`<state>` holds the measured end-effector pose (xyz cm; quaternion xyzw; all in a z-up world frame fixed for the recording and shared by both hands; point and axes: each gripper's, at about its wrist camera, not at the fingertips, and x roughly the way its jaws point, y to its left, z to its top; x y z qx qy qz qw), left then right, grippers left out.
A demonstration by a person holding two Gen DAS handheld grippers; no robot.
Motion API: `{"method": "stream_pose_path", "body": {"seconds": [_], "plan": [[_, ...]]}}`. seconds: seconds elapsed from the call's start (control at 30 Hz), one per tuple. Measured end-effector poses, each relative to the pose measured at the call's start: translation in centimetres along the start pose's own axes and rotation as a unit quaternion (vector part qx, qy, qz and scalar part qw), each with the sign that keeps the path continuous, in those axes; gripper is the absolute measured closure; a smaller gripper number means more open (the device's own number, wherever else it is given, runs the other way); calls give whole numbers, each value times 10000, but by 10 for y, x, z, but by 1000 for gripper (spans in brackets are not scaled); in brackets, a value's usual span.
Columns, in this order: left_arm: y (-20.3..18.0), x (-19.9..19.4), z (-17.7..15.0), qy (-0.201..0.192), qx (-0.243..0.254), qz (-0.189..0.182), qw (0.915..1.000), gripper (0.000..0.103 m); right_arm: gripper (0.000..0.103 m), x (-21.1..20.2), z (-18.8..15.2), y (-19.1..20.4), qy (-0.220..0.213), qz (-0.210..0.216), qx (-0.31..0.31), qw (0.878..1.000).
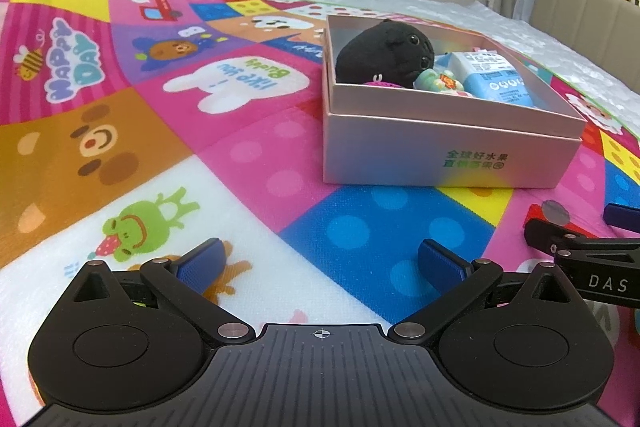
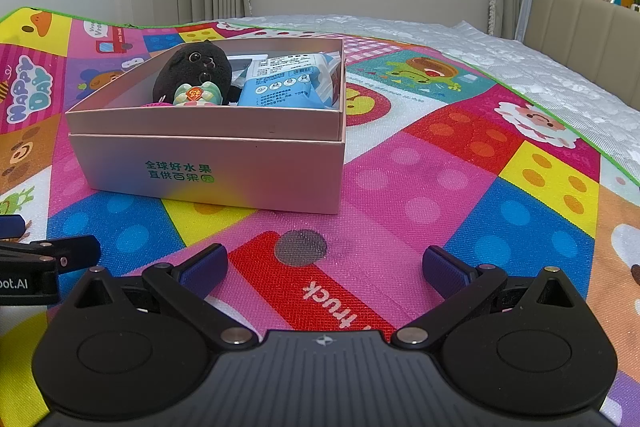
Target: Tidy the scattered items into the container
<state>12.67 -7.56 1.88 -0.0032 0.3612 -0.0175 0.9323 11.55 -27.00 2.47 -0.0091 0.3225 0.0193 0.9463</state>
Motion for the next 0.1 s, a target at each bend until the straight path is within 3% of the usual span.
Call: {"method": "stream_pose_path", "body": {"seconds": [0.1], "plan": [[0,0,0,-3,7,0,10000,0,0,0,0,0,0,-1,-1,10000]]}}
